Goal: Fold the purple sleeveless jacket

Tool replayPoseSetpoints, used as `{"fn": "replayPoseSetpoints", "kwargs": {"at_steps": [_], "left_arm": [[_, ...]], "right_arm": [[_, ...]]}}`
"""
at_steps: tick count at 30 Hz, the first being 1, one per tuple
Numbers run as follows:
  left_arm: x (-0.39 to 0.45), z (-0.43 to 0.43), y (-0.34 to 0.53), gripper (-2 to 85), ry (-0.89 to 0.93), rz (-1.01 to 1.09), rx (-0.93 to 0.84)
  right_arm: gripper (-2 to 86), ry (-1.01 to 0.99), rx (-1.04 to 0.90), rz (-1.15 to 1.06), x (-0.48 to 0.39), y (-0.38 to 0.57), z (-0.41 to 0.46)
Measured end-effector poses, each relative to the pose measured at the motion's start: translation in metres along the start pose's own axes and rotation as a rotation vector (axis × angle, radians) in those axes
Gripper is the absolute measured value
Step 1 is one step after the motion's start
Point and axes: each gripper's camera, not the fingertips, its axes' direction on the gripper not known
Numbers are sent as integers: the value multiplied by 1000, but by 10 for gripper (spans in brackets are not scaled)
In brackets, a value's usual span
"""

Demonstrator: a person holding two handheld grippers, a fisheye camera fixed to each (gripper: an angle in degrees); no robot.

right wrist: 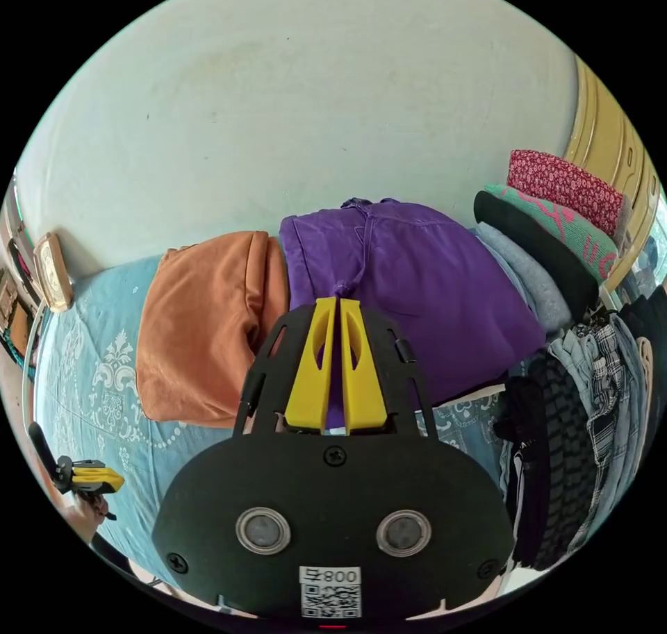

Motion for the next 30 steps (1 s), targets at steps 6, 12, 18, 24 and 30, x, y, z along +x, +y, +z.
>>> {"fn": "replayPoseSetpoints", "kwargs": {"at_steps": [6,12,18,24,30], "left_arm": [[17,-43,51,2,30,-25,21],[40,-114,98,5,61,-23,122],[71,-208,152,22,16,4,250],[80,-285,233,68,-10,-83,321],[77,-317,345,84,53,-235,284]], "right_arm": [[6,-176,146,70,26,15,-85],[3,-494,256,50,47,49,-202],[2,-696,297,-53,47,106,-331],[1,-905,242,-99,42,168,-426],[1,-1071,182,-121,34,214,-491]]}}
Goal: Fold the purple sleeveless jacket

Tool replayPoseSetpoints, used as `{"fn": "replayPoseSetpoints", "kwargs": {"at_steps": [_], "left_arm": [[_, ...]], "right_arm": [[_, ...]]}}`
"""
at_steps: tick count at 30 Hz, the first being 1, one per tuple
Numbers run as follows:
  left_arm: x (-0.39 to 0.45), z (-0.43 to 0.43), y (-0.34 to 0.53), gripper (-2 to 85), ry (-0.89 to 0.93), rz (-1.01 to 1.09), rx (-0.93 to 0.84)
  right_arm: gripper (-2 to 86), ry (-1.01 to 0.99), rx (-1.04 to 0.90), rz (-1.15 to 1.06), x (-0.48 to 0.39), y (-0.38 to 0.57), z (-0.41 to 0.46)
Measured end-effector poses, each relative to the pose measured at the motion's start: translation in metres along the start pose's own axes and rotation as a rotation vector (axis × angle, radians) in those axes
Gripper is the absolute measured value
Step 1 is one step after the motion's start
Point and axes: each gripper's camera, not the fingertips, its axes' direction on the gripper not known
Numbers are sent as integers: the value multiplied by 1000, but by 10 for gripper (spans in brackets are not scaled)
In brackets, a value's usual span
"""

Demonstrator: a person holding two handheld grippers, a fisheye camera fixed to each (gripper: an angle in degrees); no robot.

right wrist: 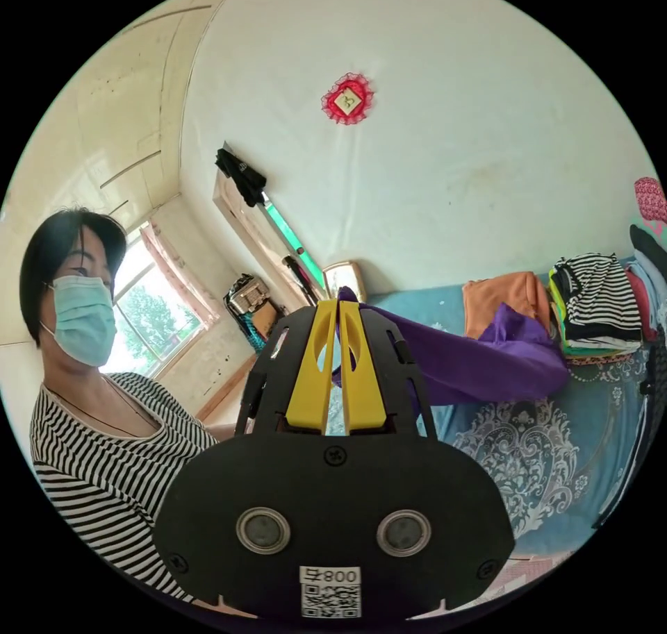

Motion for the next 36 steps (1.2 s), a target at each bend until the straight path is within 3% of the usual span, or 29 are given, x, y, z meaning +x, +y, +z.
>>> {"fn": "replayPoseSetpoints", "kwargs": {"at_steps": [13,18,23,36], "left_arm": [[-59,-75,150,107,-5,-190,-120],[-108,-111,177,125,160,-332,-48],[-150,-100,197,135,395,-473,-109],[-128,-75,211,119,595,-457,-333]], "right_arm": [[1,-166,48,-163,-146,24,-88],[1,-205,61,-194,-179,39,-115],[1,-231,43,-212,-202,60,-135],[1,-151,31,-161,-224,111,-188]]}}
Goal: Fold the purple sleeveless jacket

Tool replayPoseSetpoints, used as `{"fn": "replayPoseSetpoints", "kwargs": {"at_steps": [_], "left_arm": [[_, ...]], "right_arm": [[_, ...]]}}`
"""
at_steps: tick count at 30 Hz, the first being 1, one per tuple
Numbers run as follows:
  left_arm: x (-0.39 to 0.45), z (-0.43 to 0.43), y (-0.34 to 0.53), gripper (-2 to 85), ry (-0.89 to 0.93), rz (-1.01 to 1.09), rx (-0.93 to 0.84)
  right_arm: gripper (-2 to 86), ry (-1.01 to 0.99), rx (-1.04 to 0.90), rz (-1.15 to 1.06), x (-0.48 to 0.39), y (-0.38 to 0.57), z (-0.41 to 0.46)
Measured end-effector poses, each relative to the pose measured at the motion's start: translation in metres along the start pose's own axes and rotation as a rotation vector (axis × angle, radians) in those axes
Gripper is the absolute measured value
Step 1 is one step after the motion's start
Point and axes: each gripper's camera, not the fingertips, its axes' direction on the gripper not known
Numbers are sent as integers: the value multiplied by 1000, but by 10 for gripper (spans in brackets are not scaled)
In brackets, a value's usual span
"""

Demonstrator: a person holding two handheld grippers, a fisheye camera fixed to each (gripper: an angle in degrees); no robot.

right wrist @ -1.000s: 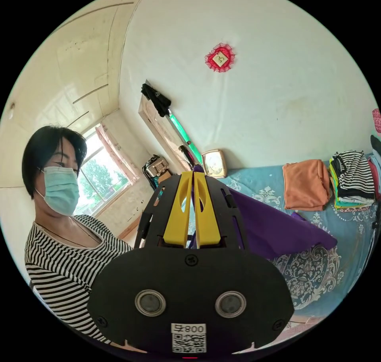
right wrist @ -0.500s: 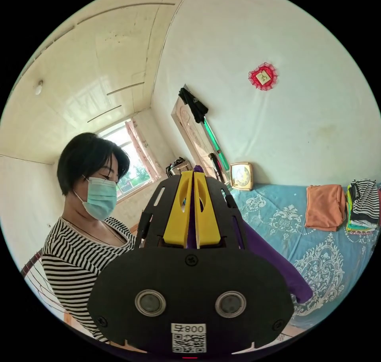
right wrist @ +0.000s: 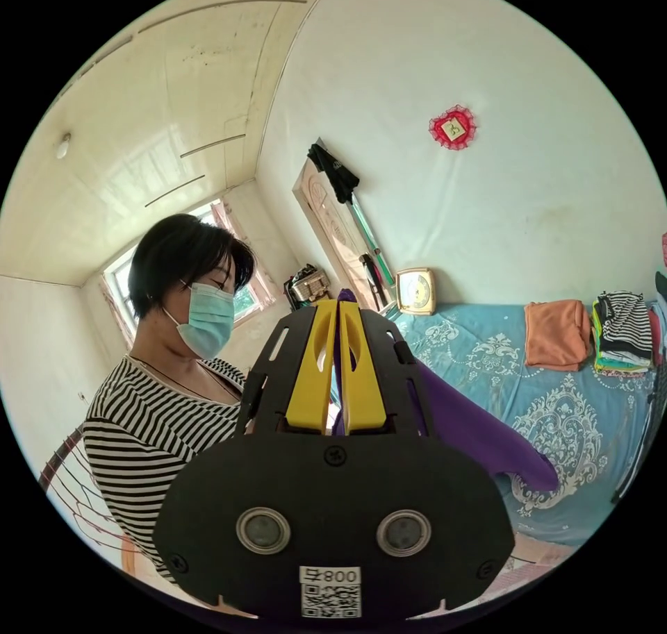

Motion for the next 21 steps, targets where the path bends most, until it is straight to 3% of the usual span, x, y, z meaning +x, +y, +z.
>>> {"fn": "replayPoseSetpoints", "kwargs": {"at_steps": [5,8,16,21], "left_arm": [[16,6,20,67,-49,21,-128],[33,-15,39,42,-45,51,-116],[129,-150,111,24,131,248,145],[230,-254,182,19,174,503,365]], "right_arm": [[2,5,34,37,7,9,-12],[2,8,40,43,10,10,-16],[2,-9,78,15,23,3,-20],[1,-58,100,-23,32,-6,-6]]}}
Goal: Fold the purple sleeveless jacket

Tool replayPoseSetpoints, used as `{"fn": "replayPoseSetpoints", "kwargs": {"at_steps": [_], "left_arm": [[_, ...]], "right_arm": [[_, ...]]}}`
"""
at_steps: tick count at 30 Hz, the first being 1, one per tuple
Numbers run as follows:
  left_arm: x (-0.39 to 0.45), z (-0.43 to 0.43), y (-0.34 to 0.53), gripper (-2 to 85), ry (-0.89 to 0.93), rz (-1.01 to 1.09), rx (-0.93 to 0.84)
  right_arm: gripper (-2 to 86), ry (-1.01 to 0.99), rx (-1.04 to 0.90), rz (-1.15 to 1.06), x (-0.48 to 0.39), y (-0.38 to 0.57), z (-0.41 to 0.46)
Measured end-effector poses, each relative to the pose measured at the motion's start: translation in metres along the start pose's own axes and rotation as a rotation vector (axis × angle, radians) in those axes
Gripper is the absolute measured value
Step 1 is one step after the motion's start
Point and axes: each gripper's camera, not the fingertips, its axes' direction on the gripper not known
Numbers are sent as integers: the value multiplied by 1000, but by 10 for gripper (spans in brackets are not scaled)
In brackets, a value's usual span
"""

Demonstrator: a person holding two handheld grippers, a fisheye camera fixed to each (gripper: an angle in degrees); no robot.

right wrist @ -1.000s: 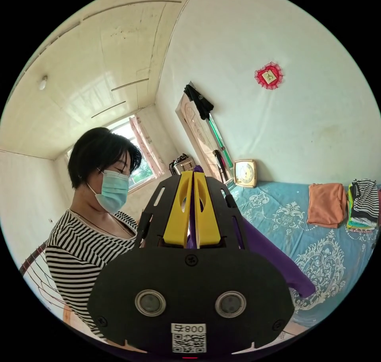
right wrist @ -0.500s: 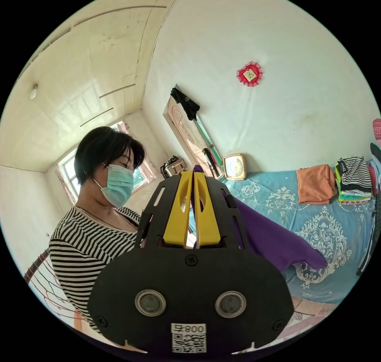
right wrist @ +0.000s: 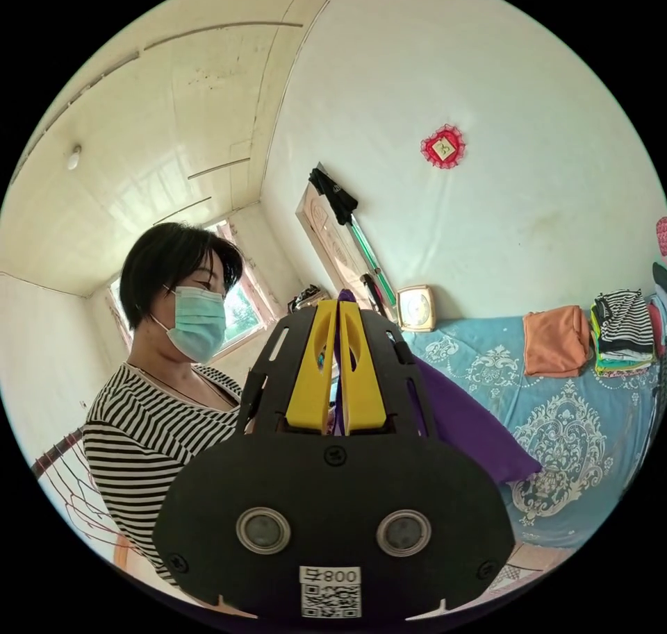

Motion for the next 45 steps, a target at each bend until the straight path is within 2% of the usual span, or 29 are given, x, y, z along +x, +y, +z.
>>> {"fn": "replayPoseSetpoints", "kwargs": {"at_steps": [7,12,17,22,26,28,31,32,34,36,40,42,45], "left_arm": [[166,-81,-11,17,-19,382,159],[280,-121,-18,17,-132,641,216],[332,-142,-44,17,-267,760,288],[328,-156,-111,17,-386,769,354],[271,-162,-208,19,-513,669,383],[231,-164,-259,21,-600,605,385],[141,-166,-347,28,-720,448,389],[98,-168,-383,34,-763,339,385],[31,-172,-430,46,-800,239,341],[-62,-184,-467,75,-882,11,285],[-166,-197,-465,98,-943,-147,136],[-216,-207,-435,105,-937,-243,31],[-250,-222,-383,114,-897,-362,-15]], "right_arm": [[1,-118,36,-66,15,-16,33],[1,-183,74,-124,21,-30,55],[2,-189,85,-129,42,-44,89],[1,-108,40,-70,103,-67,158],[1,-1,-34,-13,173,-91,231],[2,87,-117,62,242,-107,295],[2,173,-226,221,354,-118,389],[2,194,-245,262,379,-119,409],[3,299,-350,409,480,-119,491],[3,397,-449,524,548,-110,546],[2,605,-680,659,645,-66,635],[0,639,-741,609,660,-52,658],[2,633,-819,542,668,-34,680]]}}
